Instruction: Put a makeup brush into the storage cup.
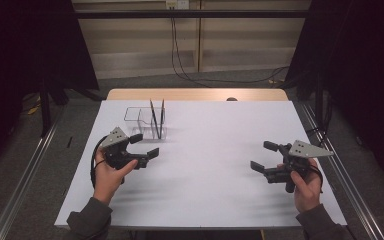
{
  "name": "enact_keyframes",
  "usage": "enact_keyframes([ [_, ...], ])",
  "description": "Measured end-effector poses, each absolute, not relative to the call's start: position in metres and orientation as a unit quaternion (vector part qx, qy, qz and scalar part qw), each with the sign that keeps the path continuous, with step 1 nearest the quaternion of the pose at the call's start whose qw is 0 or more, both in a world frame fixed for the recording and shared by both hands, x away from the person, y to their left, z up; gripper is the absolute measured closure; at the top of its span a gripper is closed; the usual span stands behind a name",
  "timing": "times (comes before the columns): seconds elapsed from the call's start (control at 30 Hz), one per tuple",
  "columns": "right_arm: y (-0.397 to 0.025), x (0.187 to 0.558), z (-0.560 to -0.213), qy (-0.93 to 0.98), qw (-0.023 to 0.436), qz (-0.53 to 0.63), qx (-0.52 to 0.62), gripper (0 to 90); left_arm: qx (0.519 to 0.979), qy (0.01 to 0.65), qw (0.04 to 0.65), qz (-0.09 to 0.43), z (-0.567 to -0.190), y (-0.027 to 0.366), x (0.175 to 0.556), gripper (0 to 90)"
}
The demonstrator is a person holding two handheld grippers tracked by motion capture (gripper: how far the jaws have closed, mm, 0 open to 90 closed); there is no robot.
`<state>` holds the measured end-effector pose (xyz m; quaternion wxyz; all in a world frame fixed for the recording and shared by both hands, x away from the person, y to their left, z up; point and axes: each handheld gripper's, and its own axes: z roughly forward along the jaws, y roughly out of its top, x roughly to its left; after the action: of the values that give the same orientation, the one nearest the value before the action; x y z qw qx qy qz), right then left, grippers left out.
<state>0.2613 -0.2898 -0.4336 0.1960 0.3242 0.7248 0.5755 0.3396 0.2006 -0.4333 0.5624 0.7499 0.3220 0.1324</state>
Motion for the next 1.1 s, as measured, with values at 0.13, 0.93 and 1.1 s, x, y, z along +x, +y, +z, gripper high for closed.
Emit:
enact_keyframes([
  [0.13,-0.290,0.261,-0.433,0.725,0.195,0.576,0.325,8.9,0.750,0.314,0.568,0.124,-0.434,0.203,0.339,10.1],
  [0.93,-0.292,0.262,-0.433,0.723,0.199,0.576,0.325,8.9,0.743,0.324,0.571,0.131,-0.434,0.209,0.329,10.1],
  [1.1,-0.292,0.262,-0.434,0.724,0.199,0.574,0.326,8.9,0.746,0.319,0.570,0.134,-0.433,0.209,0.327,10.1],
])
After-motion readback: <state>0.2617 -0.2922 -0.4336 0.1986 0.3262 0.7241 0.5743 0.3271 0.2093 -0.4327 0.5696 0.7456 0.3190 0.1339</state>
